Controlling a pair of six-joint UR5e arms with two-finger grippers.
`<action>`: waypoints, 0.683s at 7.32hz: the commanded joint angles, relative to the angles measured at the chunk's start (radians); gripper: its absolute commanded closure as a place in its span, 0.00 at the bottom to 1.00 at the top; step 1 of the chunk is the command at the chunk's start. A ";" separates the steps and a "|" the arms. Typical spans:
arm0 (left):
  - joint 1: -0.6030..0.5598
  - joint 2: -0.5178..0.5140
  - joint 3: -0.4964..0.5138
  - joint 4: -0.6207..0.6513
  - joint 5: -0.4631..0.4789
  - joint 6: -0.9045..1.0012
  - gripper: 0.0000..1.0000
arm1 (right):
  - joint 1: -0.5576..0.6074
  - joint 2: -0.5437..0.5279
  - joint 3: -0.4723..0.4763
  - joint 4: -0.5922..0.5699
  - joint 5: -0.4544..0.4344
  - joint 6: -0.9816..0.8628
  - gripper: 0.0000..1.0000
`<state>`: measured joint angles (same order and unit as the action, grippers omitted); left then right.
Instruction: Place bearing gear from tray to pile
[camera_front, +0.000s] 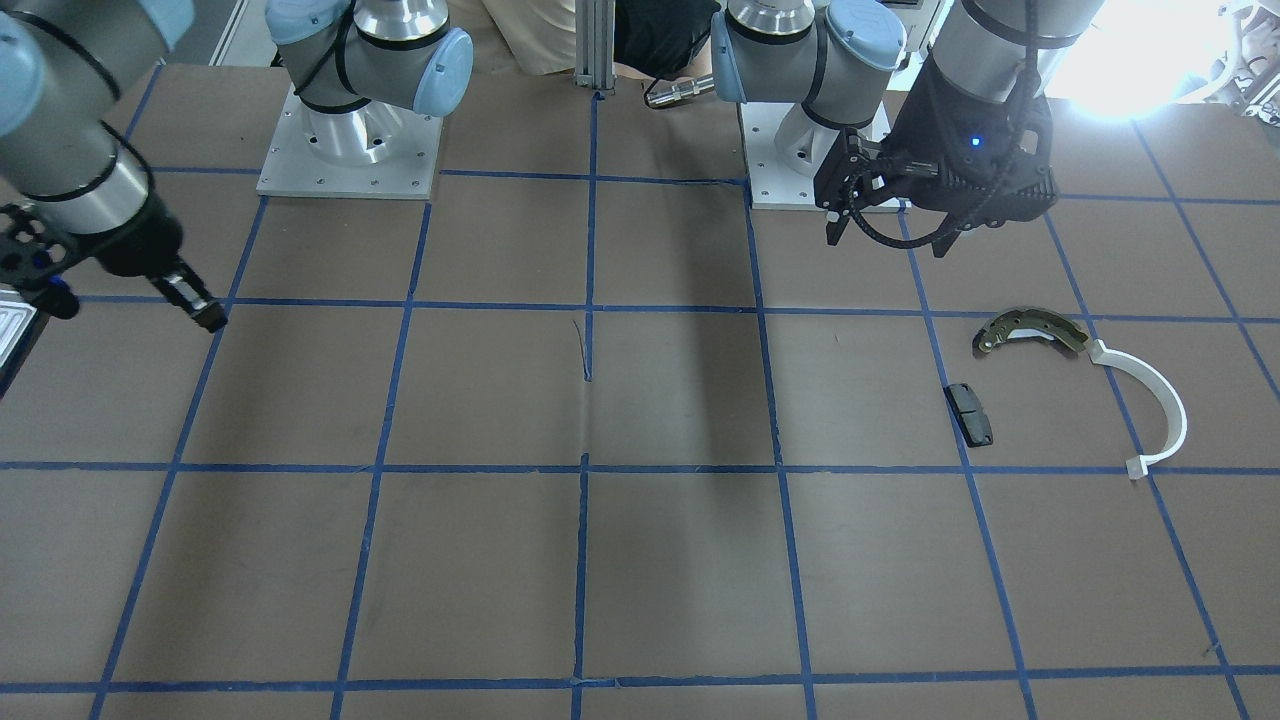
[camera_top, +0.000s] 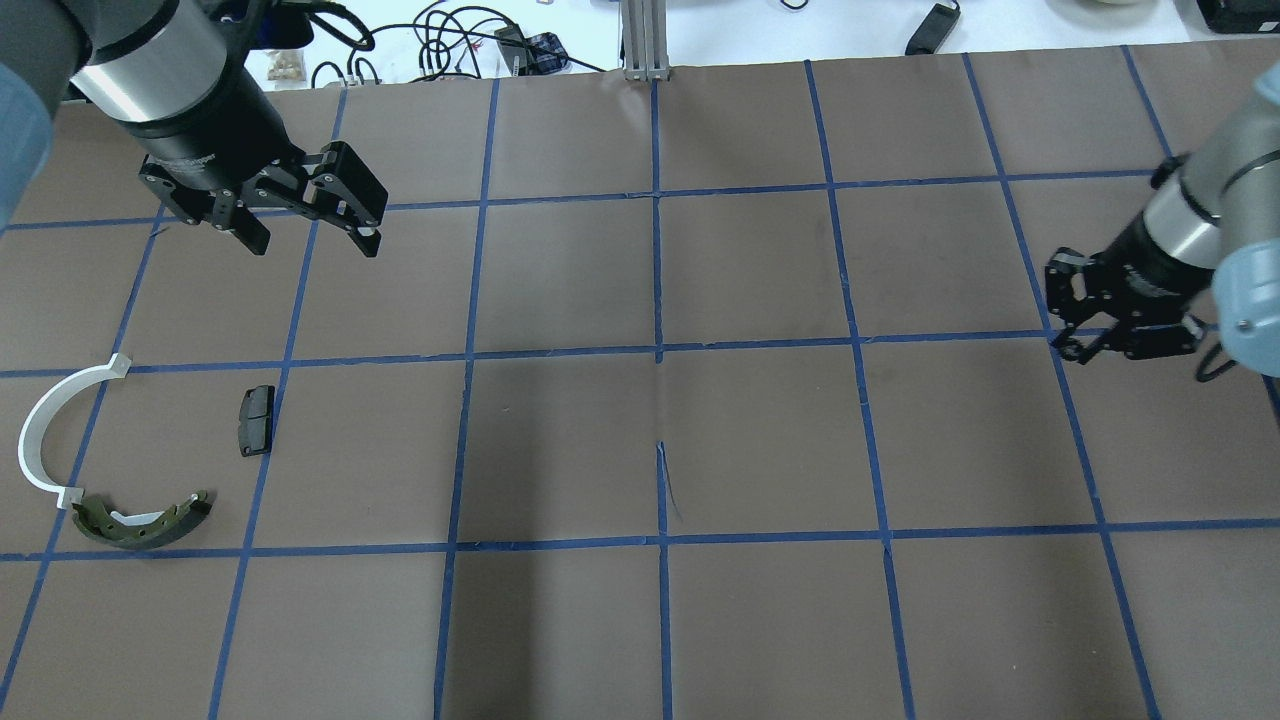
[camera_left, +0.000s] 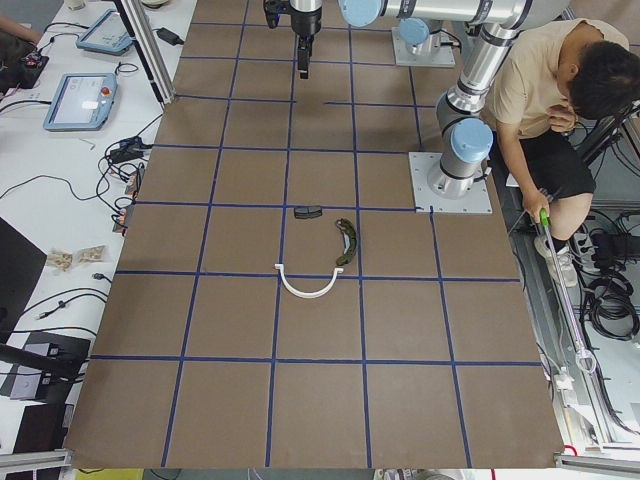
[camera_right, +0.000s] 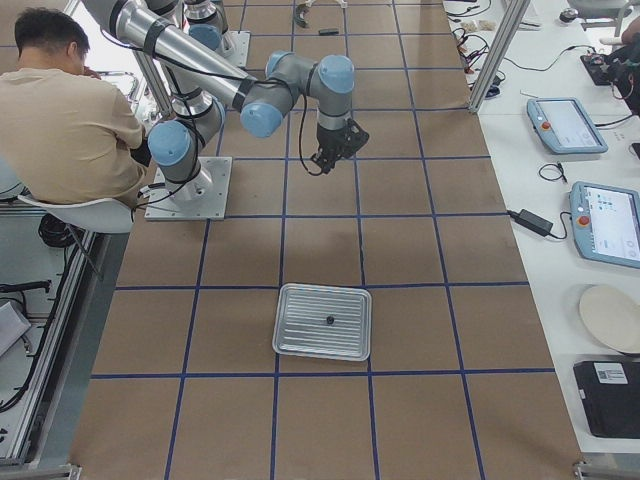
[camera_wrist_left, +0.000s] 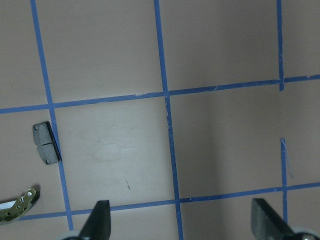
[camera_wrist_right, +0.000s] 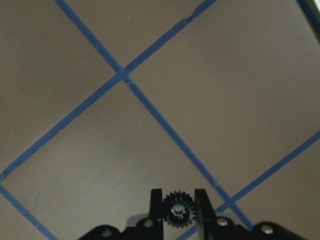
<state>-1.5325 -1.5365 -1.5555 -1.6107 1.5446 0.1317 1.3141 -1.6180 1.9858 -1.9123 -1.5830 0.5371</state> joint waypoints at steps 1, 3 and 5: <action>0.000 0.001 0.000 0.000 0.000 0.000 0.00 | 0.263 0.083 -0.024 -0.104 0.008 0.396 0.90; 0.000 0.001 0.000 0.000 0.002 0.000 0.00 | 0.470 0.243 -0.138 -0.218 0.075 0.721 0.89; 0.000 0.001 0.000 0.000 0.002 0.000 0.00 | 0.589 0.402 -0.258 -0.225 0.063 0.862 0.90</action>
<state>-1.5325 -1.5356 -1.5555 -1.6107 1.5461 0.1319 1.8279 -1.3159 1.8014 -2.1238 -1.5199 1.3066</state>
